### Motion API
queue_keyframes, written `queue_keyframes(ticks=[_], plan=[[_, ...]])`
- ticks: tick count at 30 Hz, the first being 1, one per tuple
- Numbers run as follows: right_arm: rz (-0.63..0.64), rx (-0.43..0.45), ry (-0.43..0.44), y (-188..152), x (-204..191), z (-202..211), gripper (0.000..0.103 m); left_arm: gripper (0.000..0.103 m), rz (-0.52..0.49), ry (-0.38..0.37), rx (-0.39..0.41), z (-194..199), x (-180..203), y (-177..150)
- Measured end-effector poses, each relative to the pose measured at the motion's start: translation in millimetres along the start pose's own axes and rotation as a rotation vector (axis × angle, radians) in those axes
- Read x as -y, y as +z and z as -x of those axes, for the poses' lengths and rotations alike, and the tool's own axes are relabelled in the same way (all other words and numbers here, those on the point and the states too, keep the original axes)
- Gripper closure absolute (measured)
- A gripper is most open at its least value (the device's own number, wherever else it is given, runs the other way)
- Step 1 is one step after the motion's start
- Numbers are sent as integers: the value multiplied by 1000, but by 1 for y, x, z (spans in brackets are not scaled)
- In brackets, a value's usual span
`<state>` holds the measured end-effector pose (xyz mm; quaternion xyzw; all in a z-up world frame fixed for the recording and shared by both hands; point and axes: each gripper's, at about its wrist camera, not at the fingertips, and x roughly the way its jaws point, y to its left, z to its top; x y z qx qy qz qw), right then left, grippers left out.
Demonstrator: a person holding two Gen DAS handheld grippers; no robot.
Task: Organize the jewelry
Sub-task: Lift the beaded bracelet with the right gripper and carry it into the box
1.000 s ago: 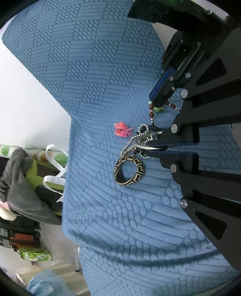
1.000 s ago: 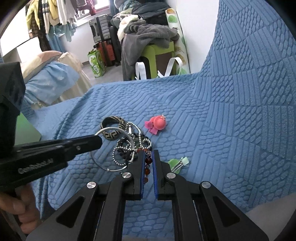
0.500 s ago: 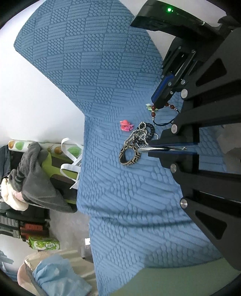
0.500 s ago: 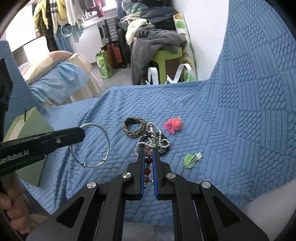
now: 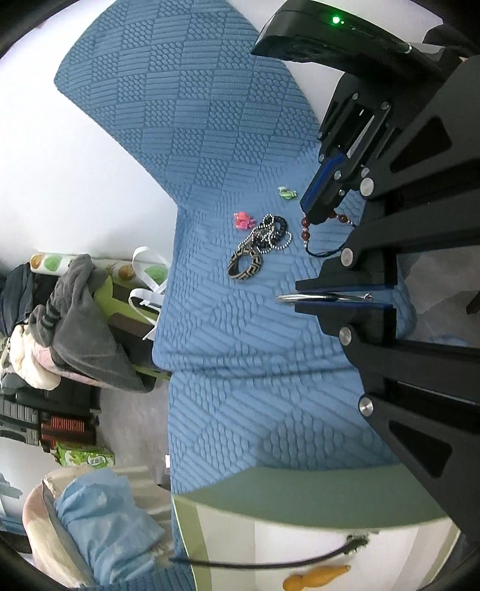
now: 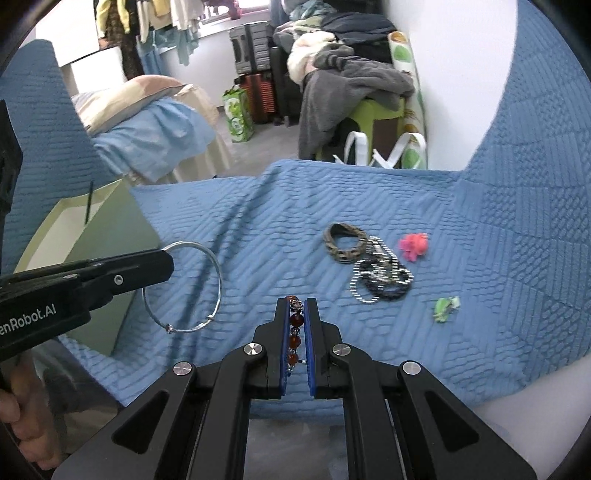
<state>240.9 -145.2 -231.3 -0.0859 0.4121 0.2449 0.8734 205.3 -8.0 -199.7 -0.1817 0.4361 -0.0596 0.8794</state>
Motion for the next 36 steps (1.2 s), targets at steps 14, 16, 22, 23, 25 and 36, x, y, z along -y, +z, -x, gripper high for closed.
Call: queue_keyframes(ticks=[14, 16, 22, 23, 25, 36], plan=[[-5, 21, 40, 24, -38, 25, 97, 100, 8, -15, 66, 58, -25, 20], [2, 38, 52, 32, -45, 33, 97, 100, 1, -9, 78, 69, -27, 23], [30, 102, 97, 59, -71, 62, 97, 100, 0, 14, 109, 100, -36, 32], [35, 112, 105, 63, -76, 66, 97, 100, -1, 18, 117, 106, -39, 34], [43, 135, 122, 72, -86, 75, 97, 100, -7, 24, 130, 119, -43, 36], [133, 201, 220, 101, -154, 105, 97, 100, -10, 77, 215, 180, -75, 44]])
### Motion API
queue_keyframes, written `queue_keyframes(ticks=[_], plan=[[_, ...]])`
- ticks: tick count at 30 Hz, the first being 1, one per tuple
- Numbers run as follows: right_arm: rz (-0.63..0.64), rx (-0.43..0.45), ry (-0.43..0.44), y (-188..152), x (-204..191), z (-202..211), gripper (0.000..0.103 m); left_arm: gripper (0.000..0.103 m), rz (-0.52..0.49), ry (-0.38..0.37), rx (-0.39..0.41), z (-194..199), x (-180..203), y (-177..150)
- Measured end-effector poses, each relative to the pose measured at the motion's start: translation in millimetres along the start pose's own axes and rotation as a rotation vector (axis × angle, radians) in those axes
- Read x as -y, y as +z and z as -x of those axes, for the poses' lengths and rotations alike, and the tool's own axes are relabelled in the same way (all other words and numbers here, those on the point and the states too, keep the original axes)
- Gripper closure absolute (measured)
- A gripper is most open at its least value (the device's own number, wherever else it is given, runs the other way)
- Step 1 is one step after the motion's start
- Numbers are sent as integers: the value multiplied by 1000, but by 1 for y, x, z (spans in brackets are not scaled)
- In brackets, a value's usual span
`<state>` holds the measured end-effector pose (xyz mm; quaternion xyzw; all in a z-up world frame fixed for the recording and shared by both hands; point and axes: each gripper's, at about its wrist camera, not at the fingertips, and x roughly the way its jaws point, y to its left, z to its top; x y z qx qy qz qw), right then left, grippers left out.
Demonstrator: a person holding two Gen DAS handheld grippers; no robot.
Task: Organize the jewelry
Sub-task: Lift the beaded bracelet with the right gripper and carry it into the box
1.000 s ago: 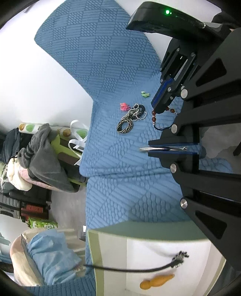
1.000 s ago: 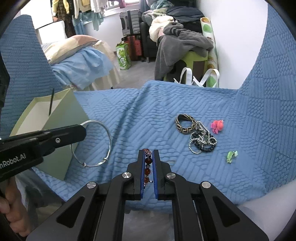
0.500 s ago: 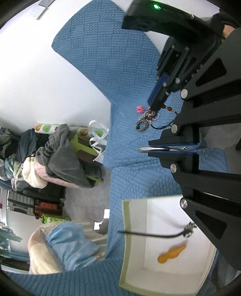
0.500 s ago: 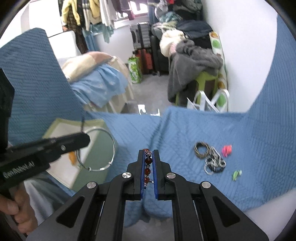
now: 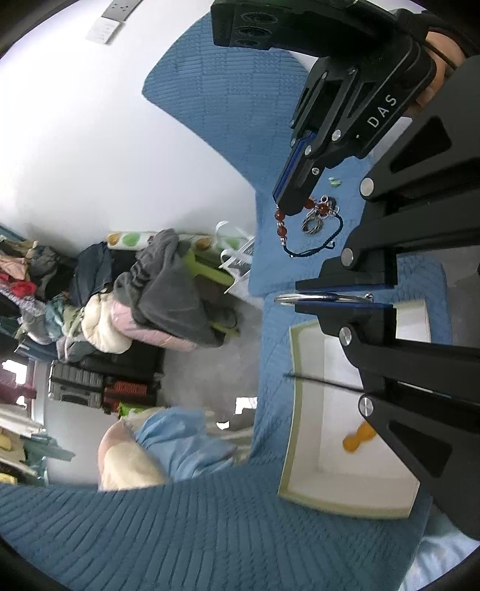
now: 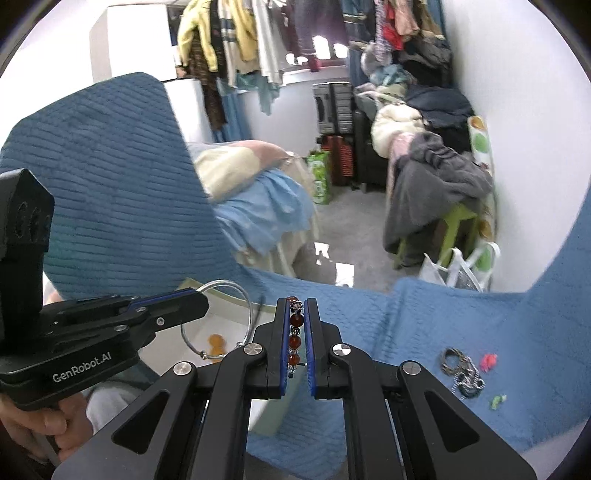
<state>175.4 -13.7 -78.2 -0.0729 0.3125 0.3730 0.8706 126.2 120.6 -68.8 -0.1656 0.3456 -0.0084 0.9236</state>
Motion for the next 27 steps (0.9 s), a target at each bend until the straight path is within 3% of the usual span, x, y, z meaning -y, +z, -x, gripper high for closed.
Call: queue_keyframes(ticks=[12, 27], plan=[[60, -91, 66, -11, -52, -44, 97, 100, 62, 82, -11, 9, -61, -21], [97, -265, 52, -55, -74, -104, 97, 100, 149, 104, -92, -15, -107, -56]])
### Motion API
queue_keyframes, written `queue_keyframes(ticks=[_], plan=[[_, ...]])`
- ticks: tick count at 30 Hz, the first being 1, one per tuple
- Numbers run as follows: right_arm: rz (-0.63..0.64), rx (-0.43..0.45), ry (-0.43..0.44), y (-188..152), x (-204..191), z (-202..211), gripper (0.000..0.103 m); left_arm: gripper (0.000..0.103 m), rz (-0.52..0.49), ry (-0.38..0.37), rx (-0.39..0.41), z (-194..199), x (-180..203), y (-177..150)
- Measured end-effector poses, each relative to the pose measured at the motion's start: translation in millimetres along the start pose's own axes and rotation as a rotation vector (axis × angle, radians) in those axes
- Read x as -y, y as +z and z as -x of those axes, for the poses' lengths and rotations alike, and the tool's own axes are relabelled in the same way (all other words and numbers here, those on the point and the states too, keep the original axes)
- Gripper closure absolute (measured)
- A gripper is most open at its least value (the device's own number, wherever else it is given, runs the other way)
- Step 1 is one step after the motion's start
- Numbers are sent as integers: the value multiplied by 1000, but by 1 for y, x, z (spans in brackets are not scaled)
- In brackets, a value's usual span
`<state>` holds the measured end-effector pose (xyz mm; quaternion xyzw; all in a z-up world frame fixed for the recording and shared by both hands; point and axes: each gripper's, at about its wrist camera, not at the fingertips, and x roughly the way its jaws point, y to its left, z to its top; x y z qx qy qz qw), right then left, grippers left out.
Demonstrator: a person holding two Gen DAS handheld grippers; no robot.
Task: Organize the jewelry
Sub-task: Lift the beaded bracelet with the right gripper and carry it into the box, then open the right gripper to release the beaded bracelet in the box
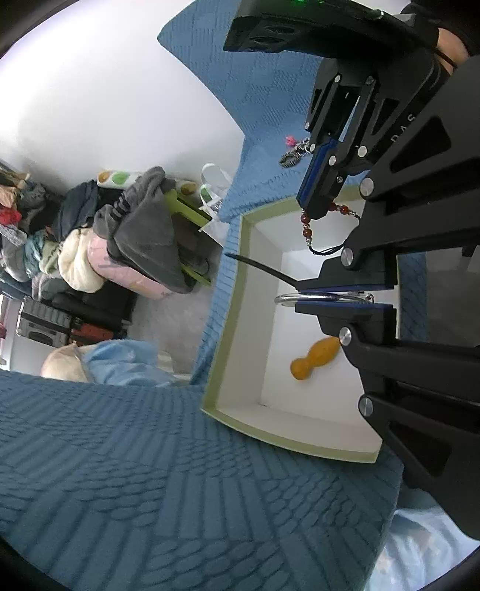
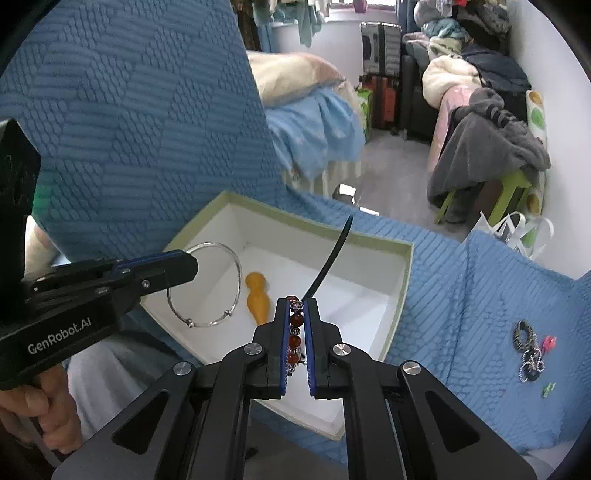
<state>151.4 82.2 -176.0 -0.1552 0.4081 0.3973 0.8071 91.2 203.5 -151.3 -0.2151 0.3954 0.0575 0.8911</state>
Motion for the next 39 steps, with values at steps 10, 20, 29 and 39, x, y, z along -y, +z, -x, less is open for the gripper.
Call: queue_keyframes(ticks=[10, 20, 29, 39], plan=[[-27, -80, 1, -14, 6, -26, 97, 100, 6, 1, -78, -22, -6, -10], [-42, -90, 36, -19, 8, -27, 95, 99, 8, -3, -111, -29, -5, -13], [-18, -3, 52, -8, 7, 6, 78, 61, 0, 11, -38, -3, 6, -4], [12, 159, 25, 10, 9, 71, 78, 61, -35, 10, 91, 45, 32, 12]])
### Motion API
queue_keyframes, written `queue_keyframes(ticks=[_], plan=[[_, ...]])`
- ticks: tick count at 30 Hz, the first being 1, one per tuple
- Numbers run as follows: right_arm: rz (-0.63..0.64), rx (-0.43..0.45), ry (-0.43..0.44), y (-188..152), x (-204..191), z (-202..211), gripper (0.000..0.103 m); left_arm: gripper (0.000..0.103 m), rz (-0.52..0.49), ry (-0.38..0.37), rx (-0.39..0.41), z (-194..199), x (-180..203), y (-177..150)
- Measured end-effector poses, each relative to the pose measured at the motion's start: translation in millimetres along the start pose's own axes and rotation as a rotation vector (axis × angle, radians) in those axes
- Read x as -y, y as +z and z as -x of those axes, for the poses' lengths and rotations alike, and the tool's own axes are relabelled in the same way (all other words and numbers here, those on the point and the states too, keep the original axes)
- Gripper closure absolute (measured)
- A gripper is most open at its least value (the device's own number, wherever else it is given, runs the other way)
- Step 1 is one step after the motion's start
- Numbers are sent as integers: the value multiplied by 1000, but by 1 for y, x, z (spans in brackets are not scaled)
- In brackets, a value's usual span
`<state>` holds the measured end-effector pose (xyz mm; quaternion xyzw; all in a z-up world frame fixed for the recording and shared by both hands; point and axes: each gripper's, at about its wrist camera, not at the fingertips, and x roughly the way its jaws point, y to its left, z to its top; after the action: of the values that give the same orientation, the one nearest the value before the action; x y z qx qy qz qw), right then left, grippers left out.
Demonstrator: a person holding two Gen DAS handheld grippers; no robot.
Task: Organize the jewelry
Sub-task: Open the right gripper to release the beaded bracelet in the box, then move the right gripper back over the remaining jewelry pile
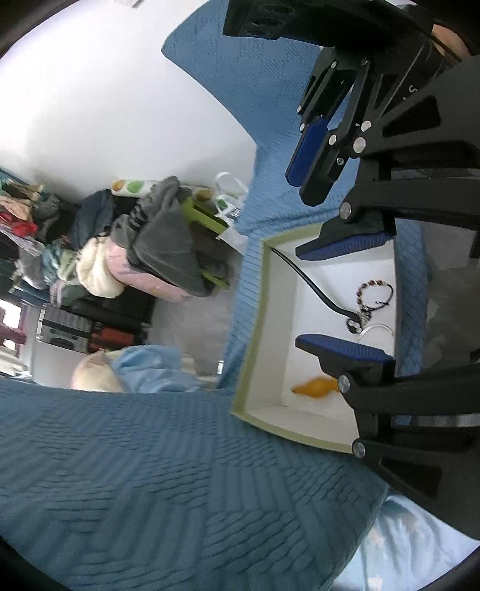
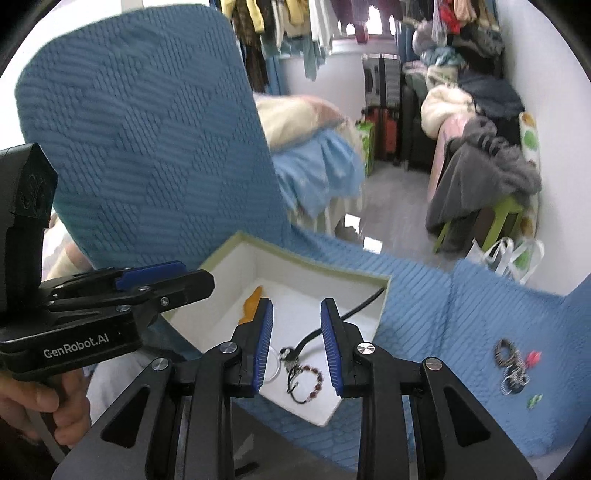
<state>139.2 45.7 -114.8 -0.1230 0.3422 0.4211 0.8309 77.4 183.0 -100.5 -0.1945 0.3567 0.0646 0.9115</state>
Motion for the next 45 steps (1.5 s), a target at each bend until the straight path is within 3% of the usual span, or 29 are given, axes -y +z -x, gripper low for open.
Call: queue_keyframes(ticks=[14, 21, 34, 45], plan=[[-9, 133, -54, 6, 23, 65, 78, 61, -71, -45, 139, 44, 53, 21], [-31, 159, -100, -3, 46, 86, 78, 61, -136, -82, 123, 36, 93, 18], [-107, 156, -201, -38, 105, 114, 78, 61, -156, -138, 98, 13, 145, 9], [-183, 155, -313, -82, 158, 124, 78, 61, -175, -171, 31, -32, 178, -13]])
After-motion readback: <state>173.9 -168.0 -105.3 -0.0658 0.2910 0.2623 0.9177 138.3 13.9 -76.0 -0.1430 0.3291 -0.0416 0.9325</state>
